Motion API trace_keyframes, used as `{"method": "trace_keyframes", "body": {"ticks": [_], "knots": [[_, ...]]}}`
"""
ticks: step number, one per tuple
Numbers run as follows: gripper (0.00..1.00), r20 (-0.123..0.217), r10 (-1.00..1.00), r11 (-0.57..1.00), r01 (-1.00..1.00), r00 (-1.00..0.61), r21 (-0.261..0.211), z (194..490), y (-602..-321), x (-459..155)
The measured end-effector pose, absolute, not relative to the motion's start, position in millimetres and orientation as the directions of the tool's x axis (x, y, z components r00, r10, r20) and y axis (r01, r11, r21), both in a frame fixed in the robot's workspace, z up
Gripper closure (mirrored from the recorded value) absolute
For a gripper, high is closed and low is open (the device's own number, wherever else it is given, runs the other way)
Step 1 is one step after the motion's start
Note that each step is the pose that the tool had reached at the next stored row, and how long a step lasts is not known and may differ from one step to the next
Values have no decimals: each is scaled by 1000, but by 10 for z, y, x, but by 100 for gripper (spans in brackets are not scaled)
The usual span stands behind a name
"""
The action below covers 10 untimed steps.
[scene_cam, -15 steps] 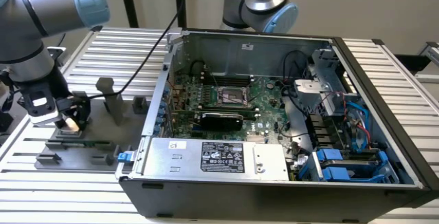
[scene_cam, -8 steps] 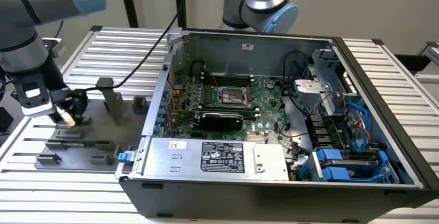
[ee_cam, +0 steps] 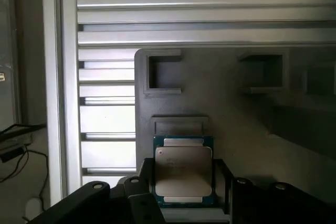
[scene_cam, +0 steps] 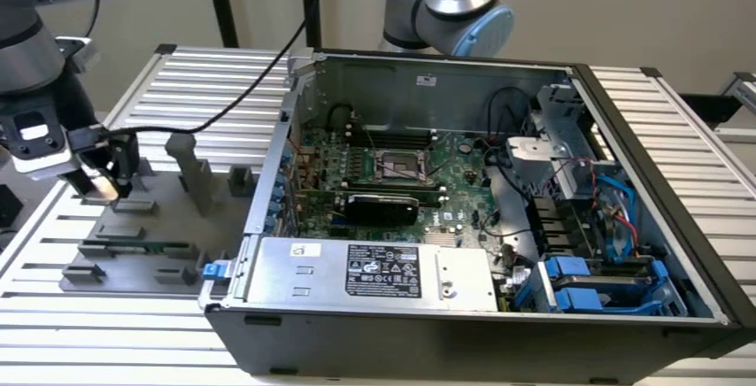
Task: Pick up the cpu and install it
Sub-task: 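Pick up the cpu and move it towards the insertion slot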
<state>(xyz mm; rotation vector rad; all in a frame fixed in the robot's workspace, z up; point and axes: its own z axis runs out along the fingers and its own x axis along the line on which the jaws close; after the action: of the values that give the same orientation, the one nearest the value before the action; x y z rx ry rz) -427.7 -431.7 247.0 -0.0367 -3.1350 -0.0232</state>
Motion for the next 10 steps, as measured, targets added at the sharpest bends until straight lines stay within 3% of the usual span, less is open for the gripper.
{"method": "trace_keyframes", "body": {"ticks": [10], "knots": [[45, 7, 23, 1000, 23, -1000, 15, 2927, -4318, -4261]]}}
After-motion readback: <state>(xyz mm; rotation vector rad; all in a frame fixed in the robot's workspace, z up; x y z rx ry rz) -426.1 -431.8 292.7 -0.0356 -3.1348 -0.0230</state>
